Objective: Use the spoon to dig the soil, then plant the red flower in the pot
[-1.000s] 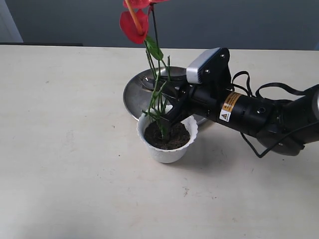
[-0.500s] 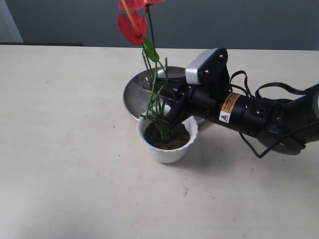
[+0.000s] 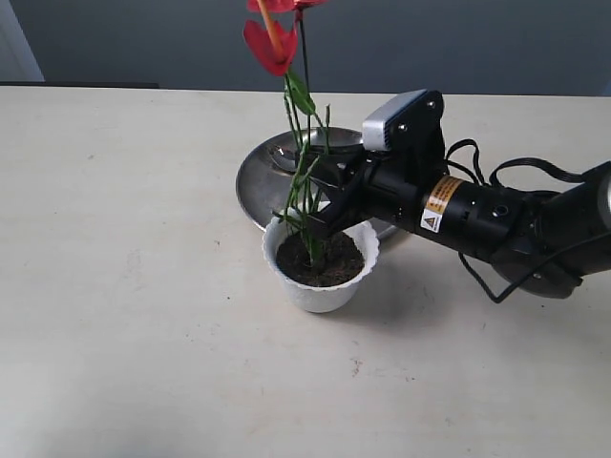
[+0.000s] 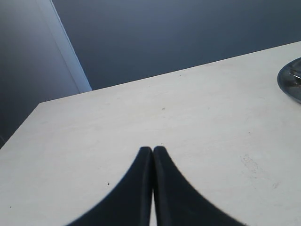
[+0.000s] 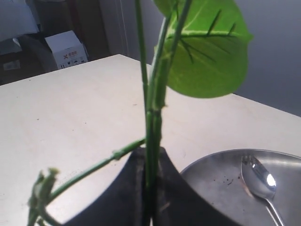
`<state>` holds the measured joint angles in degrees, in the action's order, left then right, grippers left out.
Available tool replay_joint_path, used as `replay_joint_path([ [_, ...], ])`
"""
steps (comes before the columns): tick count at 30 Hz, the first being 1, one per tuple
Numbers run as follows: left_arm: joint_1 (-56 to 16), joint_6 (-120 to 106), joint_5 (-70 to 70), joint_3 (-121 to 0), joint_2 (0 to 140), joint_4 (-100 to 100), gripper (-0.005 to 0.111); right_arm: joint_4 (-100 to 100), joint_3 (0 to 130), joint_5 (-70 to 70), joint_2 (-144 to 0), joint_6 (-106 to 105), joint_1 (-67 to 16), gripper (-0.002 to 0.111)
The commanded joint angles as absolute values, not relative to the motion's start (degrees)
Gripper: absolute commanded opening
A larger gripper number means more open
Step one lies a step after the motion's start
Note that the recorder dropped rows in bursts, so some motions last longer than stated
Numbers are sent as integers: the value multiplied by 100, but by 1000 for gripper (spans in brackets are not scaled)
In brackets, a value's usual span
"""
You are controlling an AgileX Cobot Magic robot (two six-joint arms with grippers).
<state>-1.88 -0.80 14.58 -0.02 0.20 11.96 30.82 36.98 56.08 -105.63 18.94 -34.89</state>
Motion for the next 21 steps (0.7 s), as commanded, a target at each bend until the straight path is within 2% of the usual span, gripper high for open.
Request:
replay_joint_path([
  [1, -185, -62, 1396, 0, 0, 1167, 0, 3867, 3523, 4139, -10751, 1923, -3482, -1],
  [4, -185, -62, 1396, 0, 0, 1167, 0, 4199, 3523, 3880, -10716, 2317, -3482, 1],
  [6, -185, -62, 1396, 0, 0, 1167, 0, 4403, 3523, 3780, -10689, 2468, -3482, 9],
  [10, -185, -62, 1396, 0, 0, 1167, 0, 4605, 3523, 3558, -10689, 2566, -3482, 35],
  [21, -185, -62, 1396, 0, 0, 1167, 0, 4671, 3523, 3568, -10356, 2566, -3482, 37],
])
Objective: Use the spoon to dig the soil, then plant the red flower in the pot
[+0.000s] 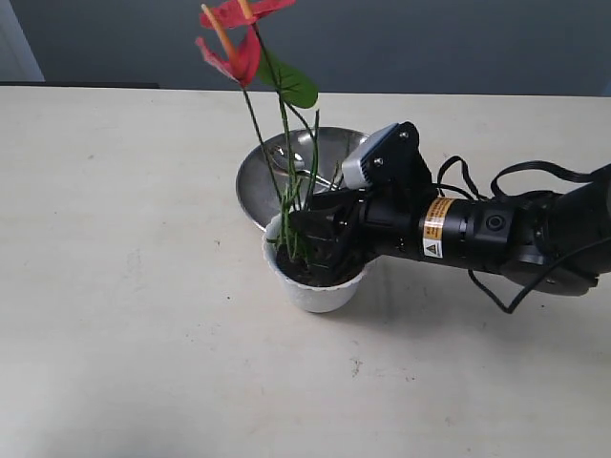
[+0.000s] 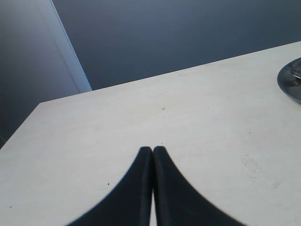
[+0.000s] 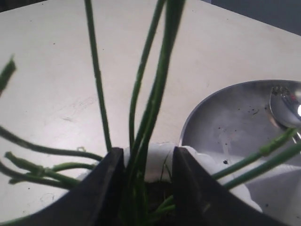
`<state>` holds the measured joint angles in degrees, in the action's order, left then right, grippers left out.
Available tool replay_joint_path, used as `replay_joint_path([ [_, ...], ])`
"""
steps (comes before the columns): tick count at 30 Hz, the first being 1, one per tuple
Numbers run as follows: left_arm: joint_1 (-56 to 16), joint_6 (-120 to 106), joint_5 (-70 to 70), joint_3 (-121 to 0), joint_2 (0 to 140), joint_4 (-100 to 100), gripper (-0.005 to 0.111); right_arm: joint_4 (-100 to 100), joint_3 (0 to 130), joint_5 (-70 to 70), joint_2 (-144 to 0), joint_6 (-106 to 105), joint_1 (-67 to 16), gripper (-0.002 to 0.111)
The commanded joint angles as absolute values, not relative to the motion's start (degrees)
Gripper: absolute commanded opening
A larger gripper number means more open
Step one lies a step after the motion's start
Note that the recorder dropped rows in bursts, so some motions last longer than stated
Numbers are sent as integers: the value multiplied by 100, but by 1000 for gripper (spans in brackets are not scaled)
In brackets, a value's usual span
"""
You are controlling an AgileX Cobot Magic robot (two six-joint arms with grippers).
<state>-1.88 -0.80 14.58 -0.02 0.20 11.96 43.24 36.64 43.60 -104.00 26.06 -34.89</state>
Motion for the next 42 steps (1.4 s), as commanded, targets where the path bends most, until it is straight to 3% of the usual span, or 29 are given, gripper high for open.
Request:
replay_joint_path([
  [1, -185, -62, 1396, 0, 0, 1167, 0, 4714, 3523, 3558, -10311, 2566, -3482, 37],
  [7, -185, -62, 1396, 0, 0, 1167, 0, 4912, 3513, 3455, -10081, 2805, -3482, 37],
  [14, -185, -62, 1396, 0, 0, 1167, 0, 5180, 3513, 3254, -10056, 2935, -3482, 62],
  [37, -185, -62, 1396, 0, 0, 1167, 0, 6237, 3513, 2735, -9443, 4016, -3482, 62],
  [42, -185, -62, 1396, 0, 0, 1167, 0, 6263, 3513, 2710, -9443, 4074, -3482, 68],
])
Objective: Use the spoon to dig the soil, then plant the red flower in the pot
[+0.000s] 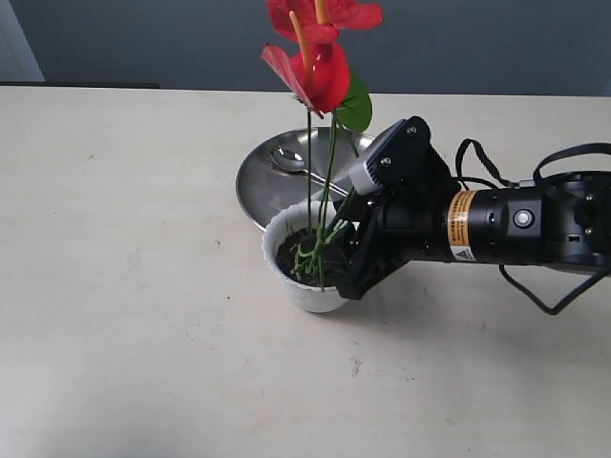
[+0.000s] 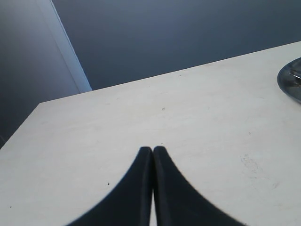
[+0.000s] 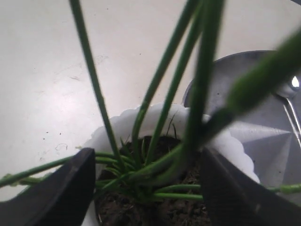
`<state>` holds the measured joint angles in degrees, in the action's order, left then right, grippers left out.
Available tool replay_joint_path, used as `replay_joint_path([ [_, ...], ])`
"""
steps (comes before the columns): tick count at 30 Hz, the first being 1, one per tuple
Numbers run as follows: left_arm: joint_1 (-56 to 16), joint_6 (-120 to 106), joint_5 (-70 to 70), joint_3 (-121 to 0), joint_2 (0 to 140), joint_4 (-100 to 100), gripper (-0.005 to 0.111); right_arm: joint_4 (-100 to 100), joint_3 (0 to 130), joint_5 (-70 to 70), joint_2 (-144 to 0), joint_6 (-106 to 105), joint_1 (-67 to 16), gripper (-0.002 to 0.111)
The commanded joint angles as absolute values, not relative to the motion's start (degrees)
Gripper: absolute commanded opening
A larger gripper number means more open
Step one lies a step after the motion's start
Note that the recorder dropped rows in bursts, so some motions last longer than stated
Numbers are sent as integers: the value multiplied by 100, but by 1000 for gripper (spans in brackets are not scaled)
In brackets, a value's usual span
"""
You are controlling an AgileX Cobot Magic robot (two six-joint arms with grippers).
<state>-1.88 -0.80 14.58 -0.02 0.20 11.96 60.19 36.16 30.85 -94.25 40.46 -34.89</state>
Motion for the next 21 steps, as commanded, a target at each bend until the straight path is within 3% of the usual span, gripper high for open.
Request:
replay_joint_path([
  [1, -185, -62, 1396, 0, 0, 1167, 0, 6263, 3513, 2697, -9443, 4074, -3482, 68],
  [21, -185, -62, 1396, 0, 0, 1167, 0, 6303, 3513, 2603, -9443, 4227, -3482, 68],
])
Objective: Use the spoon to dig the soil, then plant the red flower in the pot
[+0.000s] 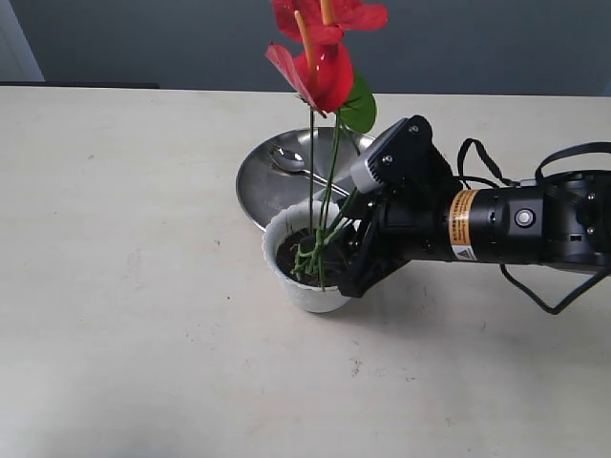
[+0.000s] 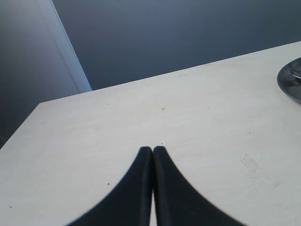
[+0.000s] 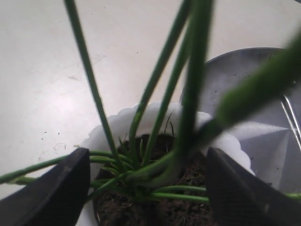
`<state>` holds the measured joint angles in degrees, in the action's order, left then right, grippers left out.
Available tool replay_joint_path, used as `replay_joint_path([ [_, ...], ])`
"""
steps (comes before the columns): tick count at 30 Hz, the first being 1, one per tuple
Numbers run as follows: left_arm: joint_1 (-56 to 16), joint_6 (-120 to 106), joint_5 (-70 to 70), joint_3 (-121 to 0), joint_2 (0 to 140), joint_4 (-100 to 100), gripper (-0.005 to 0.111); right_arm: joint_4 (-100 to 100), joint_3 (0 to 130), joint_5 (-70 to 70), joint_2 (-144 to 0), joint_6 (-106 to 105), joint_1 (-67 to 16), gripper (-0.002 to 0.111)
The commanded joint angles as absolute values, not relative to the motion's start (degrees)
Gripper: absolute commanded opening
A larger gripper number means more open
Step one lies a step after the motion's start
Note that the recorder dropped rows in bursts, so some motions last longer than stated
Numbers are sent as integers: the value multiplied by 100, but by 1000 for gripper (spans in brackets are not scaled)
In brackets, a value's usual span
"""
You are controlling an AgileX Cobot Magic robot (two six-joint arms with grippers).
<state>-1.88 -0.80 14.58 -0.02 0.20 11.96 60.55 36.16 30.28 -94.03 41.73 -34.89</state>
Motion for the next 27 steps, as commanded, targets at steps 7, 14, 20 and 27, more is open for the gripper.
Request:
replay_joint_path([
  [7, -185, -62, 1396, 0, 0, 1167, 0, 6498, 3513, 2588, -9443, 4366, -3482, 75],
  [14, -185, -62, 1396, 0, 0, 1167, 0, 6529, 3513, 2579, -9400, 4468, -3482, 75],
  [20, -185, -62, 1396, 0, 0, 1167, 0, 6577, 3513, 2409, -9163, 4499, -3482, 75],
  [27, -185, -62, 1396, 0, 0, 1167, 0, 6855, 3513, 2391, -9134, 4827, -3482, 75],
])
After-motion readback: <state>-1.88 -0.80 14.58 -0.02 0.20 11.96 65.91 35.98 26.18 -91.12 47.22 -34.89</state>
